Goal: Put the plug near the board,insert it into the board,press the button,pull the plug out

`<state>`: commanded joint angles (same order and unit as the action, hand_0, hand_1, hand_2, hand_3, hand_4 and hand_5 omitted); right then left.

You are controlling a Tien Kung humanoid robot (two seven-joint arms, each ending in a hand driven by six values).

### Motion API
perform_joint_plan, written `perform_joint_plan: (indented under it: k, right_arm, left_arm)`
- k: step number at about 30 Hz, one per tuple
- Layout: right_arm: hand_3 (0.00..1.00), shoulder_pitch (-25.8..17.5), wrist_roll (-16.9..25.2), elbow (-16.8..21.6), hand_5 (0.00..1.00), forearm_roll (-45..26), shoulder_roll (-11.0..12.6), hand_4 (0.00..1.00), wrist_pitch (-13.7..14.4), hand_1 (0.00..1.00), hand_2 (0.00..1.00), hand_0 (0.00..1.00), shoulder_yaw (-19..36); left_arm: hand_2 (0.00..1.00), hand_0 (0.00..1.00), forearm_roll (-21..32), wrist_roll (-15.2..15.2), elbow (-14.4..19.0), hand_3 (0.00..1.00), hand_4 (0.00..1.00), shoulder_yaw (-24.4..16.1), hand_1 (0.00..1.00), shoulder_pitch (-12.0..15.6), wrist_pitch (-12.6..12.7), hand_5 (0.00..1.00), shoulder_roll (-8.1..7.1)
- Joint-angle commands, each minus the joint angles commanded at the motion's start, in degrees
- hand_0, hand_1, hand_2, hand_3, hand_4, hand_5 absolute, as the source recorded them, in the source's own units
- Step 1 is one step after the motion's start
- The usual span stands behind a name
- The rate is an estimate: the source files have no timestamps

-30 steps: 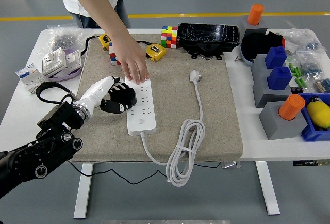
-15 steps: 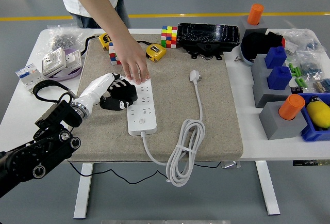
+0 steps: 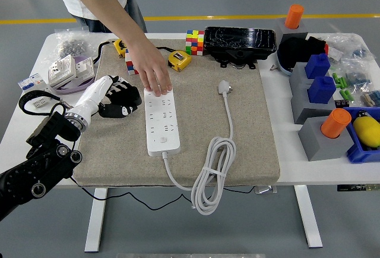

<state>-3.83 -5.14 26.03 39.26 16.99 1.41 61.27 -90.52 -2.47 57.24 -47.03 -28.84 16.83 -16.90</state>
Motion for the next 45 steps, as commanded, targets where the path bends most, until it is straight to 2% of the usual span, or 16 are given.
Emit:
perform_joint_plan:
  k: [1, 6, 7, 12, 13, 18, 19, 24, 27, 30, 31, 36, 37, 42, 43, 45]
  right_arm:
    - [0.598, 0.0, 0.0, 0.0, 0.533, 0.0, 0.0, 0.933, 0.0, 0.681, 0.691, 0.665, 0.0]
    - [0.598, 0.0, 0.0, 0.0, 0.533, 0.0, 0.2, 0.933, 0.0, 0.681, 0.691, 0.665, -0.2]
    - [0.599, 0.0, 0.0, 0.0, 0.533, -0.1, 0.2, 0.933, 0.0, 0.682, 0.691, 0.667, -0.2]
    - [0.599, -0.1, 0.0, 0.1, 0.533, -0.1, 0.2, 0.933, 0.0, 0.682, 0.691, 0.667, -0.4]
    - [0.599, -0.2, 0.0, 0.1, 0.533, 0.0, 0.2, 0.933, 0.0, 0.682, 0.690, 0.666, -0.4]
    - [0.599, -0.2, 0.0, 0.1, 0.533, 0.0, 0.2, 0.933, 0.0, 0.682, 0.690, 0.666, -0.3]
    - [0.599, -0.3, 0.0, 0.1, 0.532, 0.0, 0.1, 0.933, 0.0, 0.681, 0.690, 0.666, -0.2]
    - [0.599, -0.4, 0.0, 0.1, 0.532, 0.1, 0.0, 0.933, 0.0, 0.681, 0.690, 0.666, 0.1]
    - [0.599, -0.3, 0.0, 0.1, 0.533, 0.1, -0.1, 0.933, 0.0, 0.682, 0.690, 0.665, 0.2]
    - [0.599, -0.3, 0.0, 0.0, 0.533, 0.1, -0.2, 0.933, 0.0, 0.682, 0.690, 0.665, 0.2]
    - [0.599, -0.3, 0.0, 0.1, 0.533, 0.2, -0.2, 0.933, 0.0, 0.681, 0.690, 0.665, 0.2]
    - [0.599, -0.2, 0.0, 0.1, 0.533, 0.2, -0.1, 0.933, 0.0, 0.681, 0.690, 0.665, 0.2]
    - [0.599, 0.0, -0.1, 0.1, 0.533, 0.2, -0.1, 0.933, 0.0, 0.681, 0.690, 0.665, 0.1]
    - [0.599, 0.8, -0.1, -0.1, 0.533, 0.2, -0.1, 0.933, 0.0, 0.681, 0.690, 0.665, 0.0]
    - [0.599, 0.9, -0.1, -0.1, 0.533, 0.2, -0.1, 0.933, 0.0, 0.681, 0.690, 0.666, 0.0]
    - [0.599, 1.3, -0.1, 0.0, 0.533, 0.2, -0.1, 0.933, 0.0, 0.681, 0.690, 0.666, -0.1]
  left_arm:
    - [0.514, 0.424, 0.1, -0.1, -0.5, 0.551, 0.612, 0.2, 0.467, 0.0, -0.1, 0.002, 0.01]
    - [0.514, 0.424, 0.7, -0.4, -1.7, 0.551, 0.612, 1.2, 0.467, 0.1, -0.6, 0.002, 0.03]
    - [0.556, 0.497, 0.7, -0.5, -1.8, 0.564, 0.746, 1.3, 0.525, 0.1, -0.7, 0.035, 0.03]
    - [0.556, 0.497, 0.5, -1.7, -2.0, 0.564, 0.746, 1.3, 0.525, 0.3, -1.9, 0.035, -0.03]
    - [0.660, 0.671, 0.5, -1.9, -2.0, 0.600, 0.824, 1.3, 0.709, 0.4, -2.2, 0.077, -0.06]
    - [0.660, 0.671, -0.4, -2.9, -1.8, 0.600, 0.824, 0.8, 0.709, 0.6, -2.8, 0.077, -0.18]
    - [0.826, 0.739, -0.6, -3.1, -1.7, 0.807, 0.960, 0.7, 0.805, 0.6, -2.9, 0.153, -0.22]
    - [0.826, 0.739, -2.3, -4.4, -0.2, 0.807, 0.960, -1.1, 0.805, 1.6, -3.5, 0.153, -0.54]
    - [0.819, 0.736, -1.7, -4.4, 2.5, 0.810, 0.998, -3.4, 0.802, 3.0, -3.2, 0.180, -0.91]
    - [0.819, 0.736, 0.8, -2.4, 5.6, 0.810, 0.998, -6.3, 0.802, 4.7, -1.5, 0.180, -1.14]
    - [0.736, 0.607, 2.4, -1.2, 6.8, 0.765, 0.970, -7.6, 0.720, 5.4, -0.6, 0.187, -1.17]
    - [0.736, 0.607, 10.7, 4.1, 10.9, 0.765, 0.970, -12.8, 0.720, 8.0, 2.8, 0.187, -0.98]
    - [0.601, 0.538, 11.9, 4.7, 11.4, 0.590, 0.838, -13.8, 0.650, 8.3, 3.2, 0.180, -0.94]
    - [0.601, 0.538, 15.8, 7.1, 12.4, 0.590, 0.838, -16.8, 0.650, 9.1, 5.0, 0.180, -1.01]
    - [0.570, 0.517, 16.0, 7.3, 12.4, 0.569, 0.787, -17.1, 0.609, 9.2, 5.1, 0.182, -1.04]
    - [0.570, 0.517, 16.3, 7.4, 12.7, 0.569, 0.787, -18.6, 0.609, 9.6, 5.3, 0.182, -1.15]
